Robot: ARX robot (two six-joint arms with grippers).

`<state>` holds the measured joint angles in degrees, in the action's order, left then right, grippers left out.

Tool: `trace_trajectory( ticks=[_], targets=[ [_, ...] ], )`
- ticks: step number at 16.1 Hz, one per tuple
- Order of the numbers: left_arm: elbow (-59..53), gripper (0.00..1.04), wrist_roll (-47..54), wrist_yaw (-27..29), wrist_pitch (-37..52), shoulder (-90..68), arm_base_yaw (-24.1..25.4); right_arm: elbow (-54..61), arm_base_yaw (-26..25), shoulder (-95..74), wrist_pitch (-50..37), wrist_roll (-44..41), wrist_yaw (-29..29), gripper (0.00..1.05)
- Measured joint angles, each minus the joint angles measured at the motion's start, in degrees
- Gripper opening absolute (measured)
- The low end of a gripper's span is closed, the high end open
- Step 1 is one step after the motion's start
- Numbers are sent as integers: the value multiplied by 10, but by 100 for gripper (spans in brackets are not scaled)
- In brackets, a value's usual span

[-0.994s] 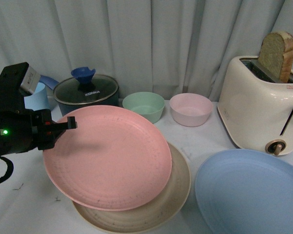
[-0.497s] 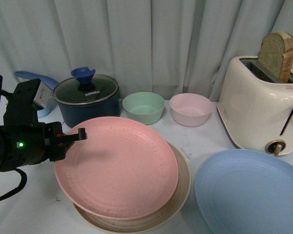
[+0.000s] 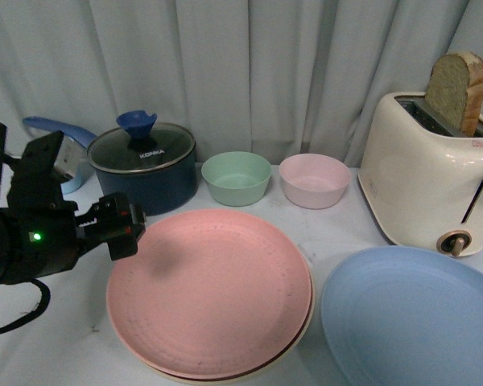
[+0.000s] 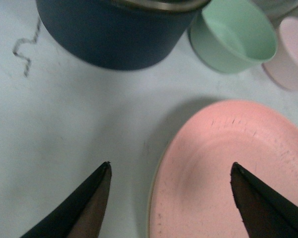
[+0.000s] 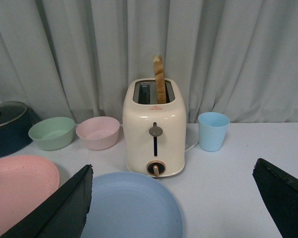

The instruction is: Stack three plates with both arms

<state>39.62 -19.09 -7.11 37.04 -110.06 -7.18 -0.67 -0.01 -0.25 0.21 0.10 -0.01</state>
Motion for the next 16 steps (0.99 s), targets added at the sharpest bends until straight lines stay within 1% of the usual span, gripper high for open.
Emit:
trace_trajectory(
  ticks=[2, 3, 4, 6, 7, 8, 9, 10, 14, 16],
  targets=[
    [-42, 95, 1, 0, 38, 86, 23, 0, 0, 0, 0, 0, 0, 98],
    [-63, 99, 3, 0, 35, 135, 35, 0, 0, 0, 0, 0, 0, 98],
    [-86, 98, 6, -6, 19, 182, 45, 0, 0, 0, 0, 0, 0, 98],
    [-117, 98, 31, -5, -31, 275, 59, 0, 0, 0, 0, 0, 0, 98],
    [-153, 92, 72, 28, 59, 319, 66, 0, 0, 0, 0, 0, 0, 98],
    [-198, 79, 122, 64, 141, 362, 71, 0, 0, 0, 0, 0, 0, 98],
    [-236, 65, 154, 72, 173, 402, 73, 0, 0, 0, 0, 0, 0, 98],
    [-254, 54, 167, 71, 169, 421, 73, 0, 0, 0, 0, 0, 0, 98],
    [-287, 34, 179, 71, 151, 455, 72, 0, 0, 0, 0, 0, 0, 98],
    [-309, 14, 181, 71, 137, 501, 72, 0, 0, 0, 0, 0, 0, 98]
  ],
)
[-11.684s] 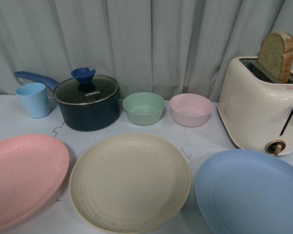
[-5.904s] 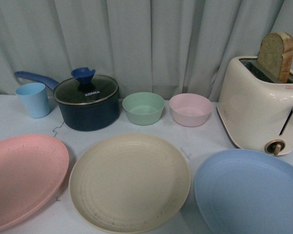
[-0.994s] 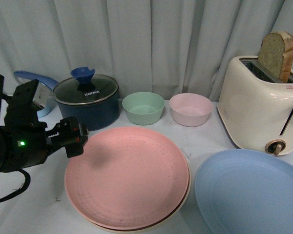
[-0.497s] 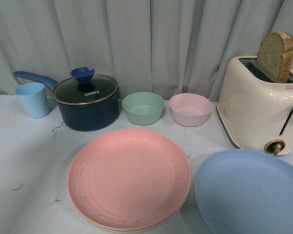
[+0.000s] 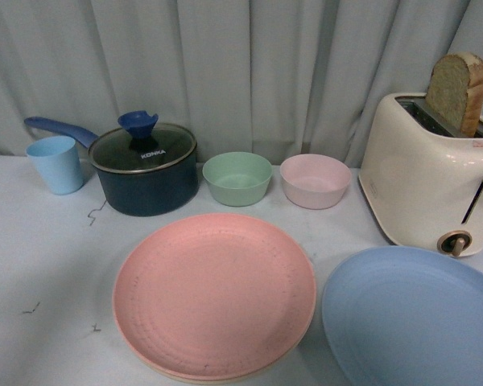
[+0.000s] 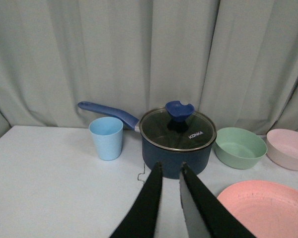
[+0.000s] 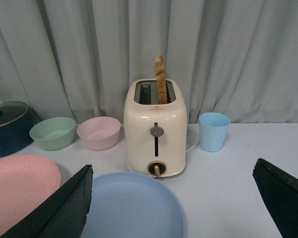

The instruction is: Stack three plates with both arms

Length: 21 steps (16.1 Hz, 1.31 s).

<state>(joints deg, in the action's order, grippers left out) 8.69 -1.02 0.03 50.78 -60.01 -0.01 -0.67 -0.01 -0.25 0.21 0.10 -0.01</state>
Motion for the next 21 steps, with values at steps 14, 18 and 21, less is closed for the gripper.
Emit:
trace_trajectory(
  ticks=[14, 18, 21],
  targets=[
    [-80, 2, 2, 0, -247, 336, 0, 0, 0, 0, 0, 0, 0, 98],
    [-81, 2, 2, 0, -306, 399, 0, 0, 0, 0, 0, 0, 0, 98],
    [-81, 2, 2, 0, -346, 440, 0, 0, 0, 0, 0, 0, 0, 98]
  ],
)
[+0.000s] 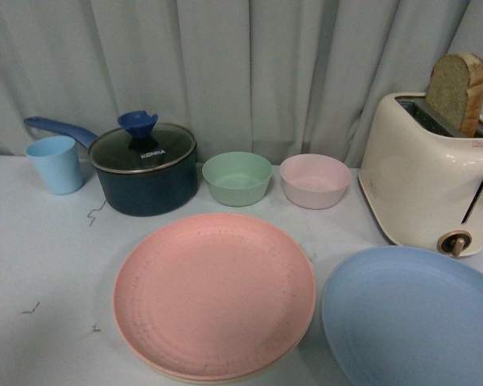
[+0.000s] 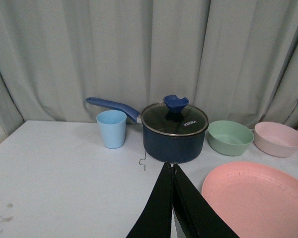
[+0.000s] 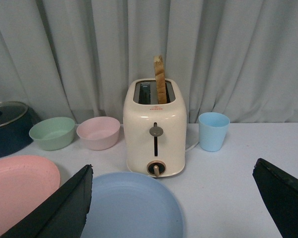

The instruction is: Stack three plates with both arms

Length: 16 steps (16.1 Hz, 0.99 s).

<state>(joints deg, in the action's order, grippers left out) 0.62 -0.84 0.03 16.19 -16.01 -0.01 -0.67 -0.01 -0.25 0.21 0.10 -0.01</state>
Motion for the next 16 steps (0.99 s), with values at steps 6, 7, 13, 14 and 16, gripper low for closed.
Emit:
trace_trajectory(
  ticks=[6, 7, 13, 14, 16],
  targets=[
    [0, 2, 0, 0, -62, 62, 0, 0, 0, 0, 0, 0, 0, 98],
    [1, 2, 0, 0, -114, 94, 0, 0, 0, 0, 0, 0, 0, 98],
    [0, 2, 0, 0, -162, 155, 0, 0, 0, 0, 0, 0, 0, 98],
    [0, 14, 0, 0, -164, 155, 0, 0, 0, 0, 0, 0, 0, 98],
    [0, 19, 0, 0, -164, 155, 0, 0, 0, 0, 0, 0, 0, 98]
  ],
)
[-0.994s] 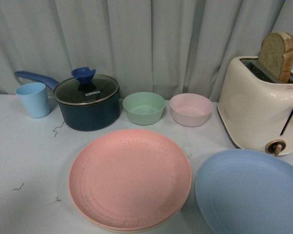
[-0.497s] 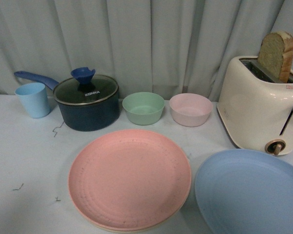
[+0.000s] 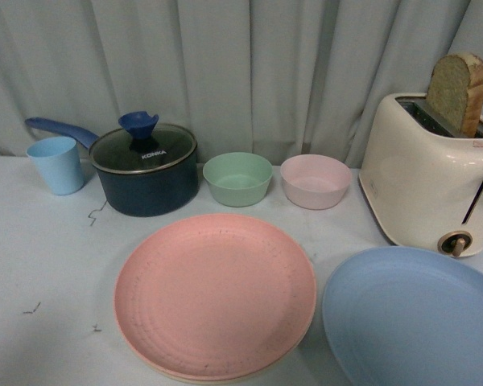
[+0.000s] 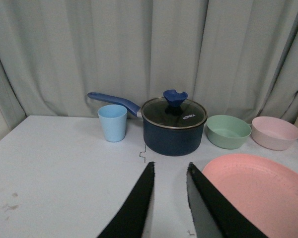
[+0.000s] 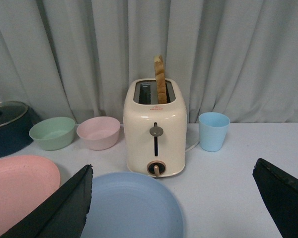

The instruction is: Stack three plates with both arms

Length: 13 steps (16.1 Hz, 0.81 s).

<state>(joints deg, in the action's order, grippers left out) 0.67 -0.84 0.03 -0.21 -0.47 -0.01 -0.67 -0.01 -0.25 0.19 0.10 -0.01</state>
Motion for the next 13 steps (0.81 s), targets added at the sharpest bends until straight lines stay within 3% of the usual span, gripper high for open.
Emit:
trace_trajectory(
  ticks=[2, 4, 5, 6, 7, 8, 11, 13],
  targets=[
    [0, 43, 0, 0, 0, 0, 0, 0, 0, 0, 0, 0, 0, 98],
    [0, 67, 0, -2, 0, 0, 0, -10, -92, -127, -153, -25, 188, 98],
    [0, 81, 0, 0, 0, 0, 0, -24, -115, -262, -270, -25, 241, 98],
    [0, 93, 0, 0, 0, 0, 0, -52, -101, -398, -385, -29, 237, 98],
    [0, 100, 1, 0, 0, 0, 0, -104, -101, -523, -459, -24, 203, 98],
    [0, 97, 1, 0, 0, 0, 0, -163, -101, -630, -466, -10, 164, 98],
    [0, 98, 1, 0, 0, 0, 0, -270, -77, -869, -332, 42, 94, 98],
    [0, 98, 1, 0, 0, 0, 0, -281, -63, -929, -315, 46, 56, 98]
  ],
)
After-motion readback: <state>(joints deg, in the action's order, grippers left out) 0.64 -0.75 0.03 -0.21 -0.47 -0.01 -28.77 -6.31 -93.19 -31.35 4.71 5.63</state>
